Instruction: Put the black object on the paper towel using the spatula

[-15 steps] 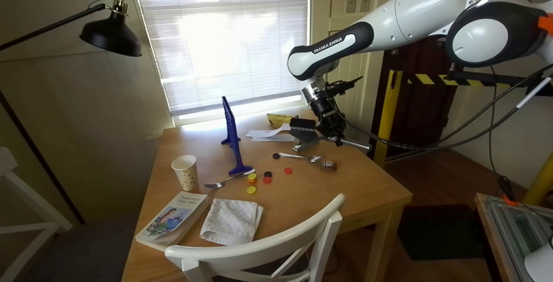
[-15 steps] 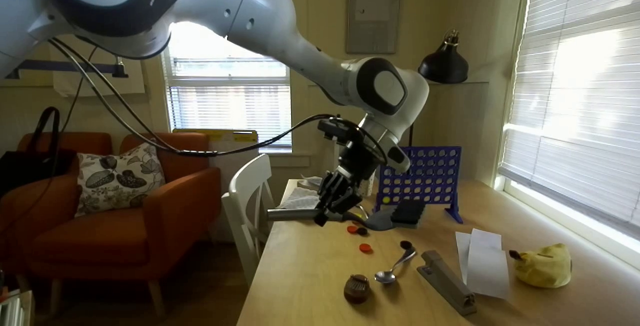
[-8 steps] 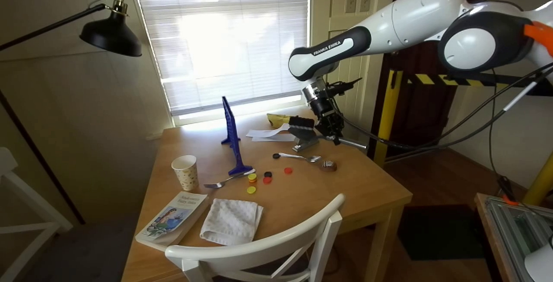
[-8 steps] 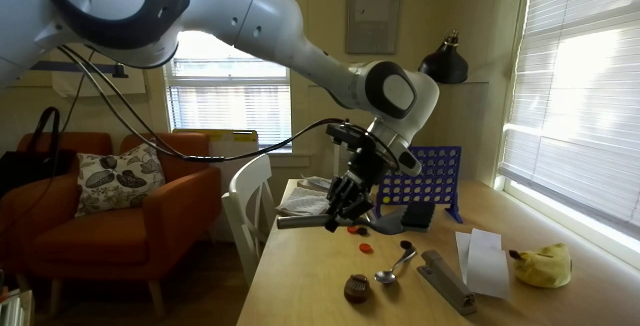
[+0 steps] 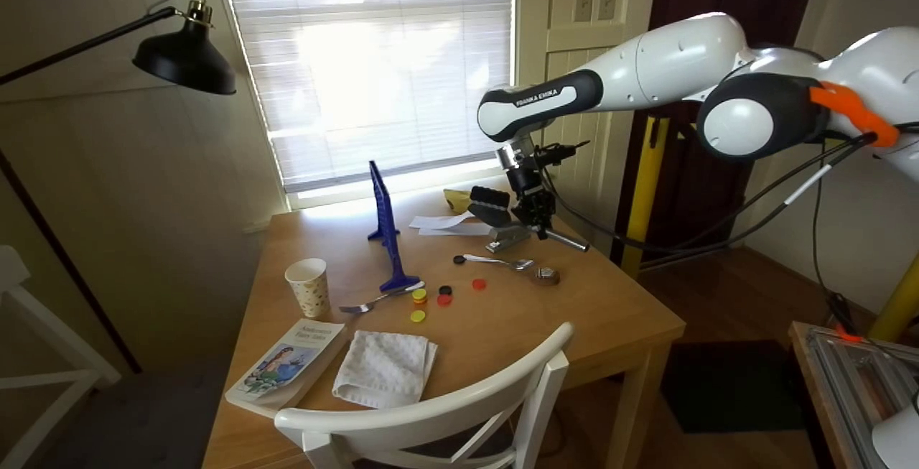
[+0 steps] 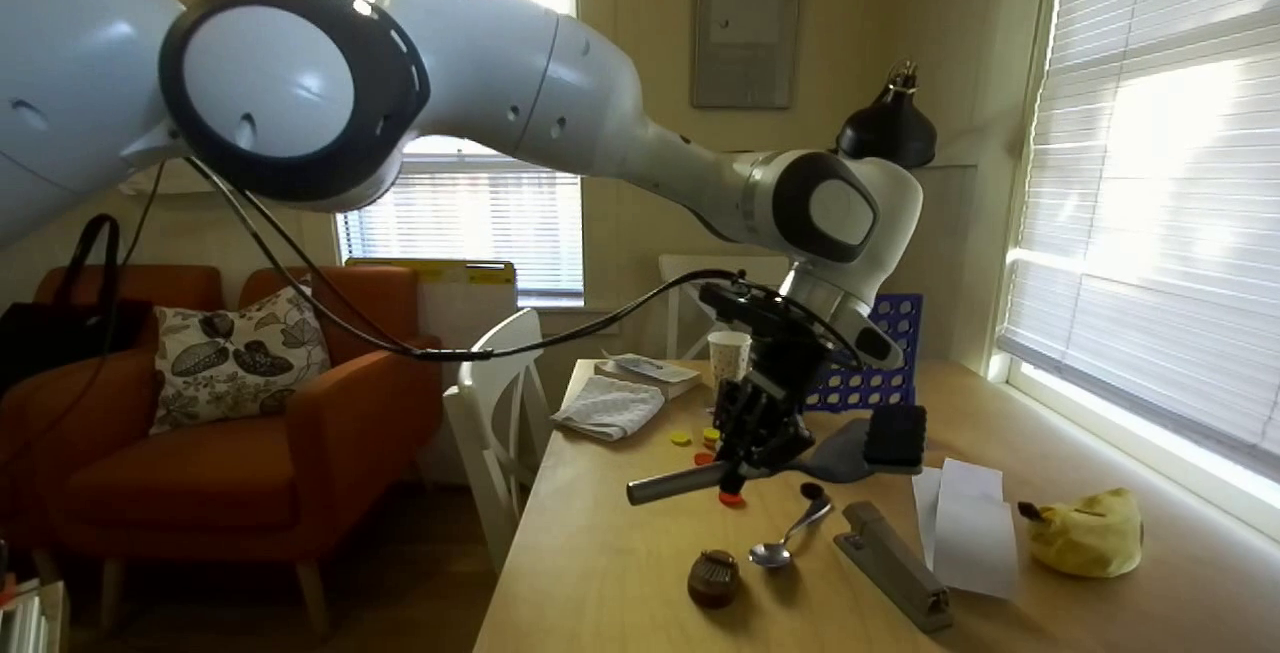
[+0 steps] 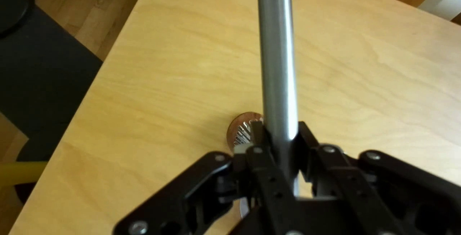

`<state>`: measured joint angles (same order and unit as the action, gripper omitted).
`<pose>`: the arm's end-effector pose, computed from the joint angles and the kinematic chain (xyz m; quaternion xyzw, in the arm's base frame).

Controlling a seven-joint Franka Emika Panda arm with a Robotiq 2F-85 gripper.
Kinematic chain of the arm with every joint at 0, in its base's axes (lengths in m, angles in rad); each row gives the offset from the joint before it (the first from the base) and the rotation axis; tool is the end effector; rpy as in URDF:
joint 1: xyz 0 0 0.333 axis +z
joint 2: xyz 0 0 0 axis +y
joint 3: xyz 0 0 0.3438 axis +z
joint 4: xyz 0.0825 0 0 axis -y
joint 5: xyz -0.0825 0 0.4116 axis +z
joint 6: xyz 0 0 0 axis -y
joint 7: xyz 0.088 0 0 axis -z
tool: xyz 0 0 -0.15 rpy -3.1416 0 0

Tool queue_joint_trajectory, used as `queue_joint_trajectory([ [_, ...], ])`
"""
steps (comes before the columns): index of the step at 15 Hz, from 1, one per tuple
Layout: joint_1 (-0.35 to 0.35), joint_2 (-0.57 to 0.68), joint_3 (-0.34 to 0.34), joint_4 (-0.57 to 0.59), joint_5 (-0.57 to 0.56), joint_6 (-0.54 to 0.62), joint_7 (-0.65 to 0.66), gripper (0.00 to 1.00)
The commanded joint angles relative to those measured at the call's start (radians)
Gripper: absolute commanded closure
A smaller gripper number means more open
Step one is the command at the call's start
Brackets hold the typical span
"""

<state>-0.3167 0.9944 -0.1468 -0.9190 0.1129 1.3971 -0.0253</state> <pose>0.6952 -0.2867 0.2200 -0.9472 0.1986 0.2468 0.0496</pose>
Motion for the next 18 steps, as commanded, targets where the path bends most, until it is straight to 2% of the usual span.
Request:
queue_joint_trajectory([
  [1,-0.026,0.125,0.006,0.229,-0.006,-0.093,-0.034,0.94],
  [6,-0.070,0.198,0.020,0.365,0.020,-0.216,-0.076,0.94],
  [10,-0.126,0.213,0.087,0.390,0.034,-0.295,-0.105,0.94],
  [18,-0.234,0.276,0.190,0.497,0.175,-0.426,-0.073,0.94],
])
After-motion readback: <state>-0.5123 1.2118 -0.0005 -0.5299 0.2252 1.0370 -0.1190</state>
